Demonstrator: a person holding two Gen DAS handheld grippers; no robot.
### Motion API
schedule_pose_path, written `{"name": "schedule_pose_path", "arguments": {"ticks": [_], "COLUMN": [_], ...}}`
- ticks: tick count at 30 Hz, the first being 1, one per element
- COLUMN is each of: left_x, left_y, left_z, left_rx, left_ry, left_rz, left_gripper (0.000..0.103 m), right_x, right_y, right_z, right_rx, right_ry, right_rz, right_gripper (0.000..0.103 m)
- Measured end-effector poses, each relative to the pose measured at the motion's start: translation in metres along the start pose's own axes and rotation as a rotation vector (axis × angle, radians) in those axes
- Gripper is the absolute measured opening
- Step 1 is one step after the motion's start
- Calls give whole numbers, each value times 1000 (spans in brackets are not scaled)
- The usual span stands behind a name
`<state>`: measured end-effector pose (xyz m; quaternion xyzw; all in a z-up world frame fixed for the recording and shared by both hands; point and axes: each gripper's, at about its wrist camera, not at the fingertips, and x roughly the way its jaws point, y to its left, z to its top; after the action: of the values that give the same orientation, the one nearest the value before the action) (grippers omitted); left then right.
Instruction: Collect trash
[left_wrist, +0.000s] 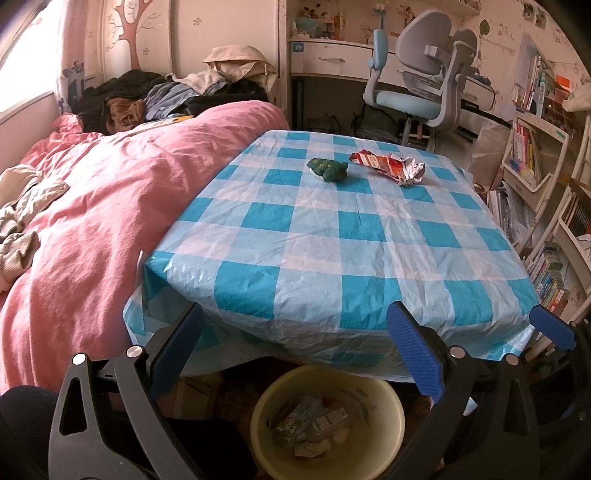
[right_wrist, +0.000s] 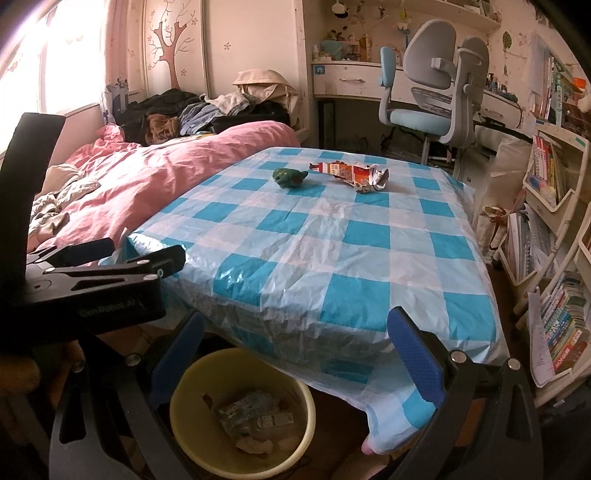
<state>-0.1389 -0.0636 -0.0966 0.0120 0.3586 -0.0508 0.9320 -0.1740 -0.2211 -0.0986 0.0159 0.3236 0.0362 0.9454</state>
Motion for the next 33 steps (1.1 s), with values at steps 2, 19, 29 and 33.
{"name": "schedule_pose_path", "arguments": {"ticks": [2,19,29,33], "left_x": [0,4,7,21], "left_y": [0,-4,-7,-12], "left_z": [0,1,-1,12], "left_rx": [1,5,12,31], "left_ry": [1,8,23,42], "left_rz": [0,-2,-9,2], "left_gripper": [95,95,95,95], "right_x": [0,9,19,26], "right_y": [0,7,3,0], "right_z": [0,6,8,12], "right_rx": [1,8,23,21], "right_ry": [0,4,22,41], "right_rz": [1,18,29,31], "right_gripper": [95,95,95,95]}}
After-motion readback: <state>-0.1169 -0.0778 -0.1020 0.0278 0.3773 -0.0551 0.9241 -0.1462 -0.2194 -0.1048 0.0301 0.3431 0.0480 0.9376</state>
